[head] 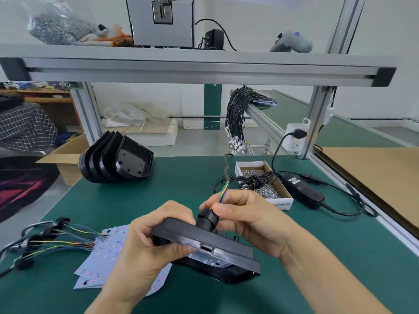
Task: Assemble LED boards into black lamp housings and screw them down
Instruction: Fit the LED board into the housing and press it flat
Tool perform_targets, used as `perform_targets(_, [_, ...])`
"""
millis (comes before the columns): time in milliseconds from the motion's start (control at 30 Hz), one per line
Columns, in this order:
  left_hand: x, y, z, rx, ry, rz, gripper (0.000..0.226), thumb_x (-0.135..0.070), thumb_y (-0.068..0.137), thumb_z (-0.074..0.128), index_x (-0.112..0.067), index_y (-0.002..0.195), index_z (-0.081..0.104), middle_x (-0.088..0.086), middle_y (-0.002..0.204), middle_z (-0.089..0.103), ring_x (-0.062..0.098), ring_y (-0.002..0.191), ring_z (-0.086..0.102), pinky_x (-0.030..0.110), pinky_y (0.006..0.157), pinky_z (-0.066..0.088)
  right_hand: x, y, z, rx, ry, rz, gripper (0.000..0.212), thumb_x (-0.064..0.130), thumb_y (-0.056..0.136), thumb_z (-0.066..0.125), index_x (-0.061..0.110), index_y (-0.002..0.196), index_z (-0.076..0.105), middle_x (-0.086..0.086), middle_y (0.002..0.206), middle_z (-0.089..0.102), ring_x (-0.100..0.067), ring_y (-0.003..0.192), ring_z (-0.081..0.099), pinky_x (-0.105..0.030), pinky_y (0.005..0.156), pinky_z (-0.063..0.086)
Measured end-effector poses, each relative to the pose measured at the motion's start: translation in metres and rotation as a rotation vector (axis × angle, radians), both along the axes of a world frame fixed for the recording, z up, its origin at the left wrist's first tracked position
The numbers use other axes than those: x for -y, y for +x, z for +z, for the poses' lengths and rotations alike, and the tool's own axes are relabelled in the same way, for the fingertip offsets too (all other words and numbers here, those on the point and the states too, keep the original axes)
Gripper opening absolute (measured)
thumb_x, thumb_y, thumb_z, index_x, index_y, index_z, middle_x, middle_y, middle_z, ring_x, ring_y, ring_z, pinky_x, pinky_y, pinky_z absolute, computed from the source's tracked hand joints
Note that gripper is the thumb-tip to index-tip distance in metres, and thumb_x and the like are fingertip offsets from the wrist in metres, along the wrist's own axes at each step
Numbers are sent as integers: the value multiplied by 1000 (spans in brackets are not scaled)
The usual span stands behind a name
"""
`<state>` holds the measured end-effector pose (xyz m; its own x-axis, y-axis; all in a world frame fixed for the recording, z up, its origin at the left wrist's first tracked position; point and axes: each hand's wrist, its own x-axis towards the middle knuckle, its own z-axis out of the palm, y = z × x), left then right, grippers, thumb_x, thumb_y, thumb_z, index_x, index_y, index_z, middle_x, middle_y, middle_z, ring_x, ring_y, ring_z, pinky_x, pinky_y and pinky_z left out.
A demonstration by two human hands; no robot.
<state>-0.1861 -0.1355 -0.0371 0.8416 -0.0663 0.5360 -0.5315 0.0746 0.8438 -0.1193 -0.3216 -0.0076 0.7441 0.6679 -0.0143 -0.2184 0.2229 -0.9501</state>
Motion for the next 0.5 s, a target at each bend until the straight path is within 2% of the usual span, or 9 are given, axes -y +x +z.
perform_targets(100, [-2, 1, 1, 15, 45, -25, 31, -39, 63, 86, -18, 79, 70, 1, 78, 59, 16, 70, 52, 20, 64, 42, 0, -4, -3, 1, 36, 7, 15, 8, 78, 66, 13, 84, 78, -4, 94, 75, -12, 83, 70, -23, 75, 56])
perform_targets(267, [-3, 2, 2, 10, 72, -53, 29, -37, 64, 86, -16, 78, 71, 3, 78, 60, 19, 71, 53, 24, 69, 45, 6, -5, 2, 16, 14, 60, 16, 6, 79, 64, 10, 87, 78, -6, 92, 75, -13, 82, 71, -22, 71, 55])
perform_targets(433, [-1, 2, 2, 15, 64, -47, 30, -35, 65, 85, -14, 78, 69, 2, 77, 59, 16, 69, 51, 20, 63, 42, 10, -4, 10, 105, -103, 73, 14, 11, 72, 80, 10, 87, 78, -4, 84, 74, -13, 78, 69, -27, 75, 56])
perform_targets(500, [-2, 4, 2, 13, 62, -64, 29, -35, 65, 85, -15, 78, 68, -1, 76, 58, 15, 69, 50, 19, 63, 41, 9, -3, 10, 115, -120, 57, 11, 10, 77, 72, 9, 87, 77, -5, 83, 73, -14, 78, 68, -27, 75, 55])
